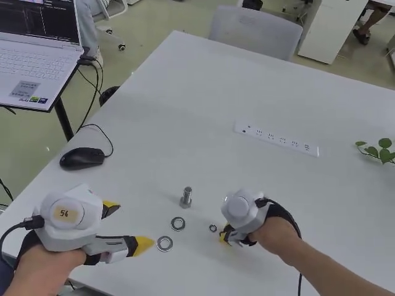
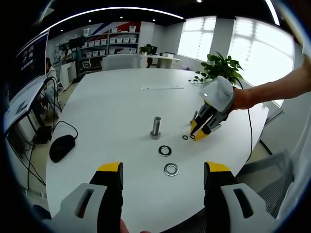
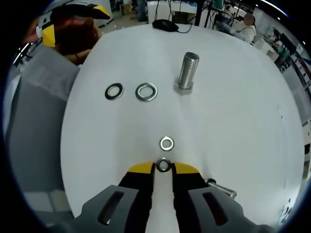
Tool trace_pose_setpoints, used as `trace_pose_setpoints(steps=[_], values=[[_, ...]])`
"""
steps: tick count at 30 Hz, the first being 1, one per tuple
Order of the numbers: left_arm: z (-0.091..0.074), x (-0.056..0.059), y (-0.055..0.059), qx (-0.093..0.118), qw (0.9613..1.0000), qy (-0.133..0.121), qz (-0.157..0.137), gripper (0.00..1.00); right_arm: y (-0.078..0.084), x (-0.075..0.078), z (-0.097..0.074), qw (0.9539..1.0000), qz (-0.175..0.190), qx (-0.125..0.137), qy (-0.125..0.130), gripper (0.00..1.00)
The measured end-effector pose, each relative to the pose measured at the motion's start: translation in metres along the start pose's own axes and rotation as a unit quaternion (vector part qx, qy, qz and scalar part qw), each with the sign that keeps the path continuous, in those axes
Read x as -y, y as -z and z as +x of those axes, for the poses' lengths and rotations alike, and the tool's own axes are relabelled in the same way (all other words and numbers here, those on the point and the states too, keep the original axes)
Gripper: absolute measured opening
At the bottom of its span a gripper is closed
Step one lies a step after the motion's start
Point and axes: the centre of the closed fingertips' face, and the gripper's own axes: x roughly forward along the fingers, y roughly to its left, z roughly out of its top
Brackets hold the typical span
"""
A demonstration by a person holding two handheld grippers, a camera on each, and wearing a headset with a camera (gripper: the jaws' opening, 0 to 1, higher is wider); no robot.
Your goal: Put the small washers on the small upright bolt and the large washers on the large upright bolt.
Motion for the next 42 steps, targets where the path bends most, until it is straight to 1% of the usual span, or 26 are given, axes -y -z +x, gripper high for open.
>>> trace_pose_setpoints(steps=[4, 8, 12, 17, 18, 20, 23, 25, 28, 30, 32, 36, 42], values=[[0.000, 0.000, 0.001, 0.000, 1.0000, 0.000, 0.000, 0.67, 0.001, -0.001, 0.000, 0.9999, -0.015, 0.000, 0.002, 0.15], [-0.001, -0.001, 0.001, 0.000, 1.0000, -0.001, 0.000, 0.67, 0.001, 0.000, 0.000, 0.9999, -0.015, 0.000, 0.005, 0.14], [-0.001, 0.000, -0.001, 0.001, 1.0000, -0.001, 0.001, 0.67, 0.001, -0.001, 0.000, 0.9999, -0.007, 0.003, 0.008, 0.14], [-0.001, 0.002, -0.001, 0.001, 1.0000, -0.001, 0.002, 0.66, 0.001, 0.000, -0.002, 0.9991, 0.031, 0.012, 0.026, 0.14], [-0.001, 0.002, -0.001, 0.001, 1.0000, -0.001, 0.001, 0.66, 0.002, 0.000, -0.002, 0.9990, 0.034, 0.013, 0.026, 0.13], [-0.002, 0.001, 0.000, 0.001, 1.0000, -0.002, 0.001, 0.66, 0.004, -0.001, -0.003, 0.9983, 0.050, 0.016, 0.025, 0.13], [-0.003, 0.000, 0.000, 0.001, 1.0000, -0.003, -0.001, 0.66, 0.009, -0.003, -0.005, 0.9977, 0.061, 0.019, 0.024, 0.13], [-0.003, -0.001, 0.000, 0.002, 1.0000, -0.004, -0.002, 0.66, 0.013, -0.003, -0.008, 0.9970, 0.069, 0.022, 0.026, 0.13], [-0.003, -0.001, 0.000, 0.002, 1.0000, -0.004, -0.003, 0.66, 0.017, -0.003, -0.014, 0.9950, 0.090, 0.031, 0.029, 0.13], [-0.002, 0.000, 0.000, 0.002, 1.0000, -0.004, -0.003, 0.66, 0.020, -0.001, -0.020, 0.9931, 0.105, 0.038, 0.035, 0.13], [-0.002, 0.000, 0.000, 0.003, 1.0000, -0.003, -0.004, 0.66, 0.023, 0.001, -0.023, 0.9918, 0.114, 0.042, 0.038, 0.13], [-0.001, 0.001, 0.000, 0.002, 1.0000, -0.001, -0.003, 0.66, 0.031, 0.007, -0.035, 0.9890, 0.131, 0.047, 0.050, 0.13], [-0.001, 0.001, 0.000, 0.002, 1.0000, -0.001, -0.004, 0.66, 0.034, 0.024, -0.057, 0.9837, 0.150, 0.063, 0.078, 0.13]])
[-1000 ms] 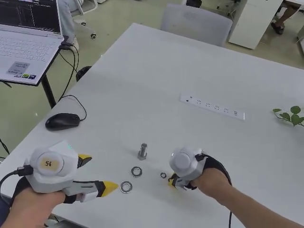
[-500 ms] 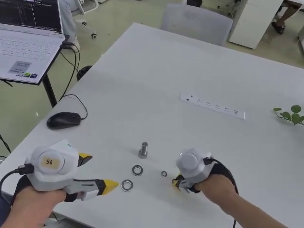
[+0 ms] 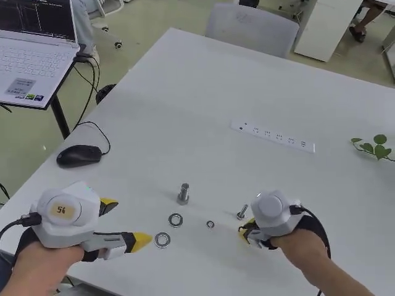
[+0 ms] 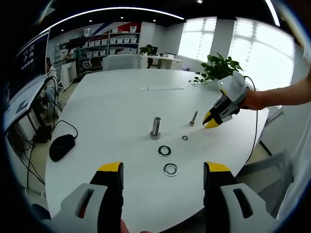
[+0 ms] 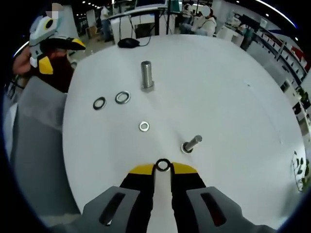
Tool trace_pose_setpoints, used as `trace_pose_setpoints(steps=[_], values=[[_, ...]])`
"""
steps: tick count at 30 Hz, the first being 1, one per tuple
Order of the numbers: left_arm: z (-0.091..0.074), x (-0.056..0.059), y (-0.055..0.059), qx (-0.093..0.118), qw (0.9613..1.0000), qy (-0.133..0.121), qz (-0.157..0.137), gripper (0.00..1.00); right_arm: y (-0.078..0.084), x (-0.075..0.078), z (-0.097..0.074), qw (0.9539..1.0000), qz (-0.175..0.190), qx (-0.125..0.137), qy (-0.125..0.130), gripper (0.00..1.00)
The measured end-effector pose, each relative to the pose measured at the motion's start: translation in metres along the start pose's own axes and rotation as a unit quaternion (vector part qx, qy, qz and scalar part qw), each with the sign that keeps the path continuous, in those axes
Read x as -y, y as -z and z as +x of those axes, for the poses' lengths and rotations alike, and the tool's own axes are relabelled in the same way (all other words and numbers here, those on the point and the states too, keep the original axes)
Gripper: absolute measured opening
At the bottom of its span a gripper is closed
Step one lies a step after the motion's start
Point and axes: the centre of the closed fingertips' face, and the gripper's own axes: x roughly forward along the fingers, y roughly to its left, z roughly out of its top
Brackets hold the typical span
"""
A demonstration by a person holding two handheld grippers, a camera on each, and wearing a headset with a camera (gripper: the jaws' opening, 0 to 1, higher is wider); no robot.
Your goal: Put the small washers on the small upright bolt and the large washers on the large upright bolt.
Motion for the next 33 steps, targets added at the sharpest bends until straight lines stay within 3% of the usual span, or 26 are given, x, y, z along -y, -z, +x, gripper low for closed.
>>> trace_pose_setpoints(steps=[10, 19, 33], values=[[0.002, 0.001, -0.001, -0.001, 1.0000, 0.002, 0.002, 0.66, -0.015, 0.023, -0.009, 0.9997, 0.001, 0.011, 0.022, 0.13], [0.001, -0.001, -0.001, 0.000, 1.0000, 0.000, 0.002, 0.66, -0.033, 0.029, -0.009, 0.9993, -0.015, 0.012, 0.033, 0.13], [0.000, -0.001, -0.001, 0.002, 1.0000, -0.001, 0.000, 0.67, -0.034, 0.033, -0.004, 0.9993, -0.026, -0.003, 0.027, 0.13]])
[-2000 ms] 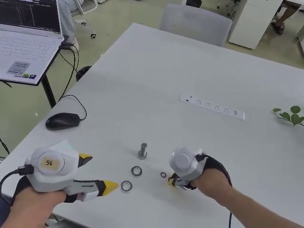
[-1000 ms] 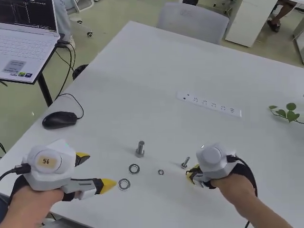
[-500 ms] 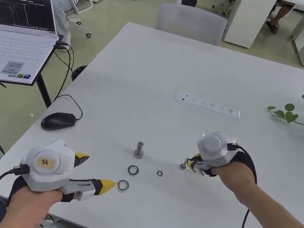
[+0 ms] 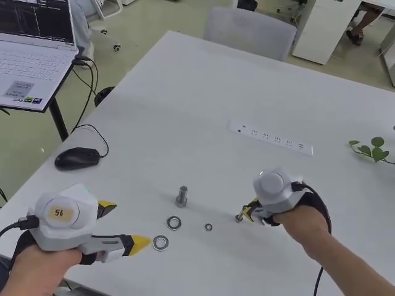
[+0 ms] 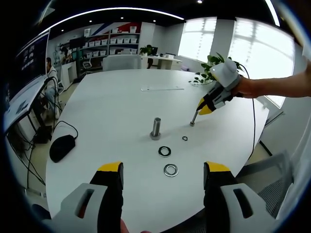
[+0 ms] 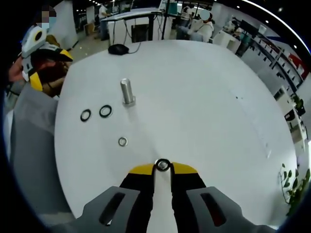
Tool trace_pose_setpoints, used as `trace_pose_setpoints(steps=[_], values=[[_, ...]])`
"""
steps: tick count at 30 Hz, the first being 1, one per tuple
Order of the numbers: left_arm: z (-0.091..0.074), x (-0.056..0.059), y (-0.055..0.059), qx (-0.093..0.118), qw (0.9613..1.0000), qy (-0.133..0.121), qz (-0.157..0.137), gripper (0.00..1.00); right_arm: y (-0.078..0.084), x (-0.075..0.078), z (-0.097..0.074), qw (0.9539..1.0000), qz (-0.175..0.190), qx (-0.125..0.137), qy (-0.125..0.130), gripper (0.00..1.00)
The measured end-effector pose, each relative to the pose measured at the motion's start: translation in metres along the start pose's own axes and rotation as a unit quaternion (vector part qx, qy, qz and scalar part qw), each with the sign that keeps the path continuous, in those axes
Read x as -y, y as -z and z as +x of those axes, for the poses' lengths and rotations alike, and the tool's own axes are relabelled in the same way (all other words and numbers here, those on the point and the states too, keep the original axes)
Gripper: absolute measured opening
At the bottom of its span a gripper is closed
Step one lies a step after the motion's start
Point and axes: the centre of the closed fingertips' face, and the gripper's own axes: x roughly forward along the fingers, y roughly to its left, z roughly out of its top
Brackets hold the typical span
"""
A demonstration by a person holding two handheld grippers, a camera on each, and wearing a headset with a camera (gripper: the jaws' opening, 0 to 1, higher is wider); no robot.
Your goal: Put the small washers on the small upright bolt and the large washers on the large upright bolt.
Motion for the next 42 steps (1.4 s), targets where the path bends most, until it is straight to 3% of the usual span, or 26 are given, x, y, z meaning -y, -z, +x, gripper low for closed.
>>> trace_pose_setpoints(steps=[22, 42], values=[[0.001, 0.000, 0.002, -0.003, 1.0000, 0.000, 0.000, 0.67, 0.002, -0.003, 0.008, 0.9996, -0.012, -0.024, -0.009, 0.13], [0.002, 0.000, 0.005, -0.007, 1.0000, 0.001, -0.001, 0.67, 0.016, -0.005, 0.039, 0.9989, 0.011, -0.043, -0.018, 0.14]])
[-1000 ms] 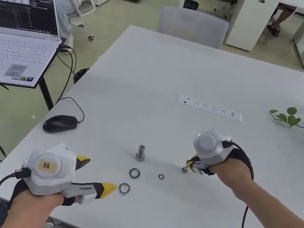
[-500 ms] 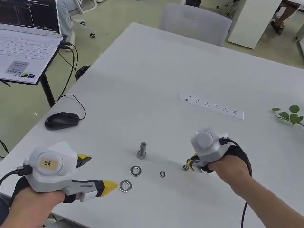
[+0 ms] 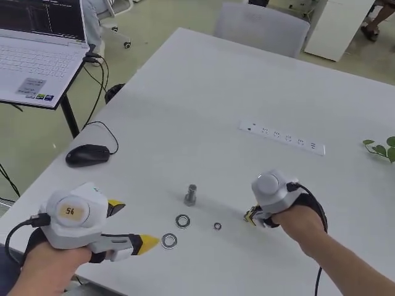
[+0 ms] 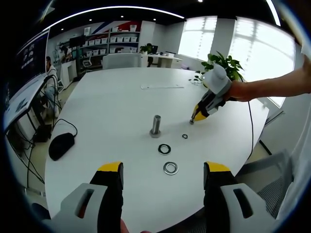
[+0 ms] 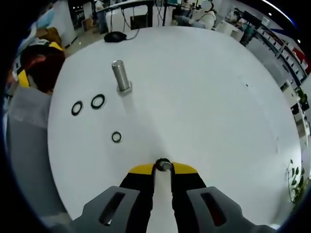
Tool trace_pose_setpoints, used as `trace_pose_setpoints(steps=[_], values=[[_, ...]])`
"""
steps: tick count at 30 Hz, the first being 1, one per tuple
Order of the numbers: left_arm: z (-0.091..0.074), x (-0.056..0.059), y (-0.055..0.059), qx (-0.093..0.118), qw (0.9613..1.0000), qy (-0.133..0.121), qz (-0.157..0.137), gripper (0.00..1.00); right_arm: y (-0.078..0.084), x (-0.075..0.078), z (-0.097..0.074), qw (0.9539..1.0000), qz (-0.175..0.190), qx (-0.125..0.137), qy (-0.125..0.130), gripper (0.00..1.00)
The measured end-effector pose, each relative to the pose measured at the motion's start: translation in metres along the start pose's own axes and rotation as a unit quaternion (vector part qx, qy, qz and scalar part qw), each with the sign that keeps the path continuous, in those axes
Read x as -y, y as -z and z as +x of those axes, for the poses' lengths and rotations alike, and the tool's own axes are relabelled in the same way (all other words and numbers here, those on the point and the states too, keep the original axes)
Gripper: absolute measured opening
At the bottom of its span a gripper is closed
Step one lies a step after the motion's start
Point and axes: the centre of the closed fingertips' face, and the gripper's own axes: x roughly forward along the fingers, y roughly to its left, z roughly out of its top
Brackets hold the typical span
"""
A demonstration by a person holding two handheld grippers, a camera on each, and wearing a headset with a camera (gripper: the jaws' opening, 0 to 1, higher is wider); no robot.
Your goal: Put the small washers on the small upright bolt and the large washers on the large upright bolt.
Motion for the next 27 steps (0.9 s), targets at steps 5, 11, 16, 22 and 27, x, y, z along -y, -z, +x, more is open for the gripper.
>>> trace_pose_setpoints(steps=[5, 11, 16, 22, 27], values=[[0.000, 0.000, 0.001, -0.002, 1.0000, 0.000, -0.001, 0.67, 0.003, 0.000, 0.005, 1.0000, 0.003, -0.003, 0.000, 0.14], [0.000, -0.001, 0.000, -0.001, 1.0000, -0.001, -0.001, 0.67, 0.004, -0.002, 0.007, 1.0000, 0.010, -0.001, -0.002, 0.14], [-0.001, -0.002, -0.001, 0.001, 1.0000, -0.002, 0.000, 0.67, 0.004, -0.003, 0.004, 1.0000, 0.009, -0.002, -0.002, 0.16], [-0.002, -0.002, -0.001, 0.003, 1.0000, -0.004, -0.001, 0.67, 0.005, -0.005, -0.005, 0.9999, 0.010, 0.004, 0.003, 0.19], [-0.002, 0.000, 0.000, 0.004, 1.0000, -0.002, 0.000, 0.66, 0.006, -0.003, -0.015, 0.9998, 0.010, 0.016, 0.011, 0.21]])
